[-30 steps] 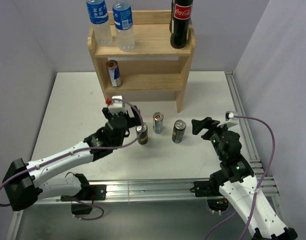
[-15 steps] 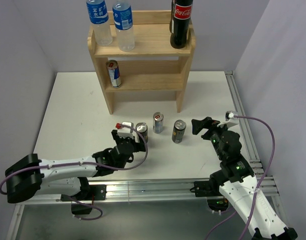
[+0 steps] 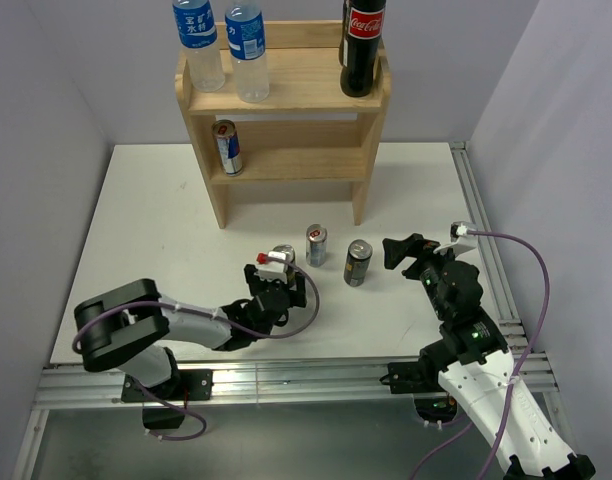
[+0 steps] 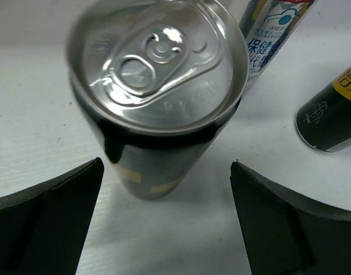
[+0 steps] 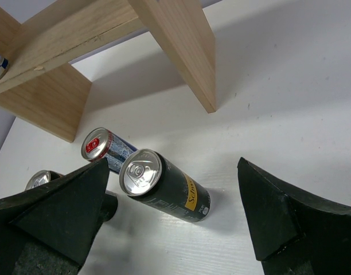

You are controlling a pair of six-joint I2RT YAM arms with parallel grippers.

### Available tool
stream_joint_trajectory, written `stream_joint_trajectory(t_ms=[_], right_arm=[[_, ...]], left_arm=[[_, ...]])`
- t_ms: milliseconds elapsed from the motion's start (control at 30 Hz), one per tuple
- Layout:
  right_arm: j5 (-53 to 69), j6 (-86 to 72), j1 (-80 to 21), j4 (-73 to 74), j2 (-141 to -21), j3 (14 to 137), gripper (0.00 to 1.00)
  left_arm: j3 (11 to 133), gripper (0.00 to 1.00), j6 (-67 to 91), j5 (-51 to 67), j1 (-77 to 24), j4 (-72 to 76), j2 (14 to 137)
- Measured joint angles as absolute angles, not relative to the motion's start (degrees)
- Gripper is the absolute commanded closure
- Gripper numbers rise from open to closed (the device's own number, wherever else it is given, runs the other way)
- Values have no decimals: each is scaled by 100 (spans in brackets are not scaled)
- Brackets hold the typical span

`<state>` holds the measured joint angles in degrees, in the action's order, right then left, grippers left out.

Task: Place and organize the beverage onto the shelf

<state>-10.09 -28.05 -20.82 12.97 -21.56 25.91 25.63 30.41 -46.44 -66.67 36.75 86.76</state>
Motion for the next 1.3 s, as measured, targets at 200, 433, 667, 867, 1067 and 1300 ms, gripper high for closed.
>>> stream_joint_trajectory(t_ms=[200, 433, 667, 867, 1067, 1300], right_arm=[[-1028, -2805, -2082, 1304, -2156, 2591, 0], [-1085, -2803, -2082, 1332, -2139, 2591, 0], [-1090, -2803, -2082, 1334, -2137, 2591, 0], [-1087, -2805, -2082, 1330, -2139, 2591, 0], [-1068, -2810, -2082, 1310, -2139, 2591, 0], [-1037, -2812, -2086, 1291, -2137, 2591, 0]], left_arm=[[2790, 22, 2829, -4722, -6549, 4265, 9432], [2904, 69, 2611, -4840, -6458, 4394, 9553], [3140, 100, 2558, -4963, -6455, 3815, 9470], [4167, 100, 2244, -4899, -6460, 2246, 8803], [5714, 100, 1734, -4504, -6396, 1616, 8420], [7533, 100, 1253, -3809, -5905, 1415, 9161]])
